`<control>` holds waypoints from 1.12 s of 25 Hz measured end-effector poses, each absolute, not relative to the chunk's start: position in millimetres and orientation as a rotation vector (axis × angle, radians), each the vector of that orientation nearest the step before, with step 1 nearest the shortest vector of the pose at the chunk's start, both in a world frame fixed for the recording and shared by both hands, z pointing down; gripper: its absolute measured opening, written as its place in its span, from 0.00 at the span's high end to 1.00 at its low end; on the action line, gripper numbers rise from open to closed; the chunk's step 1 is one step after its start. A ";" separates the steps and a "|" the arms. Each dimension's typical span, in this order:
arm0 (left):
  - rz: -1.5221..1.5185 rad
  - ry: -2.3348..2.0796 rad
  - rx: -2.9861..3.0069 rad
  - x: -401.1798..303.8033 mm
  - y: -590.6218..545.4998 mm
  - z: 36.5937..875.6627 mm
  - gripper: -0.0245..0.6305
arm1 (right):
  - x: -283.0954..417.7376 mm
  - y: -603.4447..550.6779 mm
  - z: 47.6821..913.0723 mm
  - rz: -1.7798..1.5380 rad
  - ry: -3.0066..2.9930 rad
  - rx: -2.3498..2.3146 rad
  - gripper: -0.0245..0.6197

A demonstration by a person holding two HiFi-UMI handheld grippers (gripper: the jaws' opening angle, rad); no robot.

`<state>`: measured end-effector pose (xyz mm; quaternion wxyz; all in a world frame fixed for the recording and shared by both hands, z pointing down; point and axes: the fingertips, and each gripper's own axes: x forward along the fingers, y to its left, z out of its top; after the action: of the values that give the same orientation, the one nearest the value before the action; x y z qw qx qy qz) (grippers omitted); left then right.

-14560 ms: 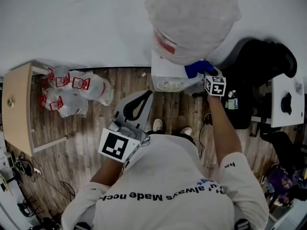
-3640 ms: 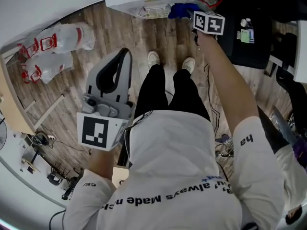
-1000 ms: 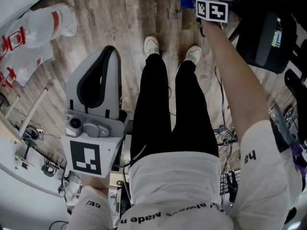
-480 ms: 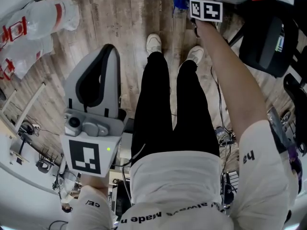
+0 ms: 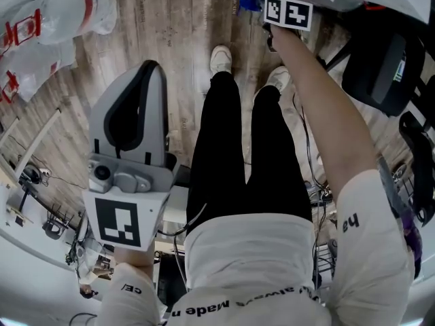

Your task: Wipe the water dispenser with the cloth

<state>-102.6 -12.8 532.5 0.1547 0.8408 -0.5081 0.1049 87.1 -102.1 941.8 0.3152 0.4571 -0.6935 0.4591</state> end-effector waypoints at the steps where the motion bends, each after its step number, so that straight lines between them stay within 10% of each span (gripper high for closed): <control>1: 0.302 -1.461 2.406 -105.6 -12.4 532.5 0.93 | 82.8 -102.6 941.6 1.217 -1.830 1.207 0.85; 28: 0.320 -1.626 2.311 -191.9 1.5 530.7 0.93 | -31.0 -146.9 918.0 1.328 -2.006 1.237 0.85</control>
<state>-191.9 1.5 530.7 0.1486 0.8036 -0.5654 0.1114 -31.0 -146.9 918.0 0.2167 0.4464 -0.7239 0.4793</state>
